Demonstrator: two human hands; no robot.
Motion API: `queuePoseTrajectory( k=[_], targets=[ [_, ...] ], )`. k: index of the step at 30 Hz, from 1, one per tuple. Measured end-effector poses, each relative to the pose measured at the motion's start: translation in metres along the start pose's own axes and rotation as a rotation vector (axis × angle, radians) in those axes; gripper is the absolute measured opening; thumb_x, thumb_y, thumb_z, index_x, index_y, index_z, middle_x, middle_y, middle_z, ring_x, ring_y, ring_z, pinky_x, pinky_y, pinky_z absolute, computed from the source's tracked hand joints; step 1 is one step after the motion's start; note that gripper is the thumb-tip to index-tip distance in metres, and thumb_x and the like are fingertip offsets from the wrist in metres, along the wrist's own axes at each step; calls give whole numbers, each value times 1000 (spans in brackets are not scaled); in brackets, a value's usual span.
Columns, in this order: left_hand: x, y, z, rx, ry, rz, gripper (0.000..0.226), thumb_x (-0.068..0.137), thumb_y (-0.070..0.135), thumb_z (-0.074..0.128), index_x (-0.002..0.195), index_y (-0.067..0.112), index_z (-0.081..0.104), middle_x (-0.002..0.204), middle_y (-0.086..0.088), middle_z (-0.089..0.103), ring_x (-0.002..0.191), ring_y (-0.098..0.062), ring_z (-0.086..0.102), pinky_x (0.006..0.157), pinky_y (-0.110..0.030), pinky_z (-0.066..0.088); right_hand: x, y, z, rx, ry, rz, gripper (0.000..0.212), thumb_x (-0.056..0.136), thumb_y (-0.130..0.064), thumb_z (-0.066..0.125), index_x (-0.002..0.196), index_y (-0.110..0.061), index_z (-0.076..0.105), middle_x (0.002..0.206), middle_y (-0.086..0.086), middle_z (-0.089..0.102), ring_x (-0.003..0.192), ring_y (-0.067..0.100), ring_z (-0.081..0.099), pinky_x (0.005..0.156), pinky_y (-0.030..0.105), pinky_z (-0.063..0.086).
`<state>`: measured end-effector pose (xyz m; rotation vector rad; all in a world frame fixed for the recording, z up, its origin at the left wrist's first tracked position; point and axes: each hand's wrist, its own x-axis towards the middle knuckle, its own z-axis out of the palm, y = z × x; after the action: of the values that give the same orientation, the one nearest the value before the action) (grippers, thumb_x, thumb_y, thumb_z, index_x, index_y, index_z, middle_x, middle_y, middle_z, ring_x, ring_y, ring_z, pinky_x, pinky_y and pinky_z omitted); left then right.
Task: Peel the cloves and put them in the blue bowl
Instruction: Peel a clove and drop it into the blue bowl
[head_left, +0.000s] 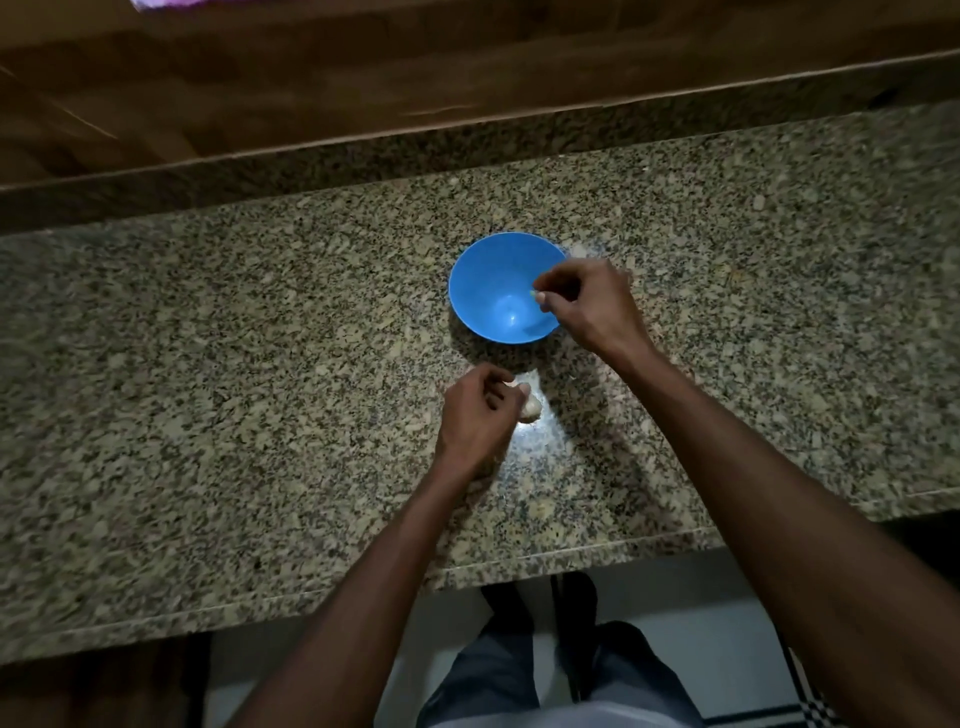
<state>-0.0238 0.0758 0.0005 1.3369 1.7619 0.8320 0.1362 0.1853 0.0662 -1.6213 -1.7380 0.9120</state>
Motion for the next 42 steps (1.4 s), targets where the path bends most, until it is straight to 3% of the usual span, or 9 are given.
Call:
queuePoseTrajectory(
  k=[4, 10, 14, 17, 19, 25, 32, 37, 42],
  targets=[
    [-2, 1, 12, 77, -36, 33, 45, 76, 45, 88, 102, 16, 66, 84, 3, 65, 72, -10, 61, 62, -25, 50, -11, 15, 0, 141, 17, 90, 13, 90, -9, 75, 102, -13, 81, 93, -2, 79, 86, 4, 75, 79, 27, 64],
    [-9, 3, 18, 33, -19, -33, 33, 77, 23, 88, 104, 14, 71, 85, 1, 66, 73, -11, 60, 75, -36, 60, -39, 29, -16, 358, 54, 164, 10, 94, -13, 76, 103, -11, 78, 88, 4, 78, 79, 12, 76, 69, 24, 62],
    [-19, 2, 15, -172, 2, -93, 35, 74, 15, 92, 103, 14, 71, 90, -2, 71, 81, -17, 68, 75, -31, 62, -78, 47, -6, 437, -182, 306, 20, 101, -28, 69, 97, -10, 77, 87, 12, 77, 71, 18, 72, 68, 31, 61],
    [-26, 5, 21, -198, 51, -41, 31, 76, 13, 90, 101, 12, 72, 92, -3, 73, 84, -21, 71, 72, -31, 61, -95, 57, 10, 581, -412, 373, 28, 99, -24, 72, 120, -5, 73, 103, 18, 78, 89, 25, 77, 78, 37, 64],
    [-31, 10, 25, -189, 75, -4, 25, 81, 10, 86, 101, 12, 71, 93, -1, 73, 85, -18, 71, 72, -27, 59, -100, 61, 17, 681, -445, 411, 34, 97, -17, 75, 127, -3, 70, 110, 18, 78, 101, 31, 77, 87, 42, 64],
    [-37, 15, 22, -277, 38, -75, 31, 79, 3, 84, 107, 11, 73, 101, -2, 76, 94, -12, 73, 80, -24, 59, -94, 70, 16, 892, -459, 505, 30, 100, 0, 64, 129, 3, 60, 122, 24, 73, 107, 36, 73, 96, 49, 60],
    [-36, 19, 19, -212, 180, -77, 15, 84, 10, 83, 98, 12, 78, 100, 2, 77, 93, -9, 73, 78, -20, 58, -87, 72, 19, 893, -464, 523, 23, 97, 2, 67, 119, -3, 66, 123, 26, 71, 108, 34, 72, 107, 54, 53],
    [-38, 19, 16, -203, 185, -57, 15, 84, 7, 83, 100, 7, 82, 93, 2, 78, 85, -3, 74, 74, -16, 58, -89, 74, 21, 809, -431, 435, 31, 92, -2, 74, 123, -1, 69, 116, 19, 76, 109, 35, 74, 103, 52, 57],
    [-40, 16, 17, -69, 192, 19, 23, 86, 18, 84, 108, 11, 81, 98, 2, 80, 87, -4, 75, 78, -25, 63, -91, 75, 24, 747, -398, 392, 37, 92, -7, 77, 127, 1, 69, 118, 18, 76, 109, 33, 74, 99, 50, 59]
  ],
)
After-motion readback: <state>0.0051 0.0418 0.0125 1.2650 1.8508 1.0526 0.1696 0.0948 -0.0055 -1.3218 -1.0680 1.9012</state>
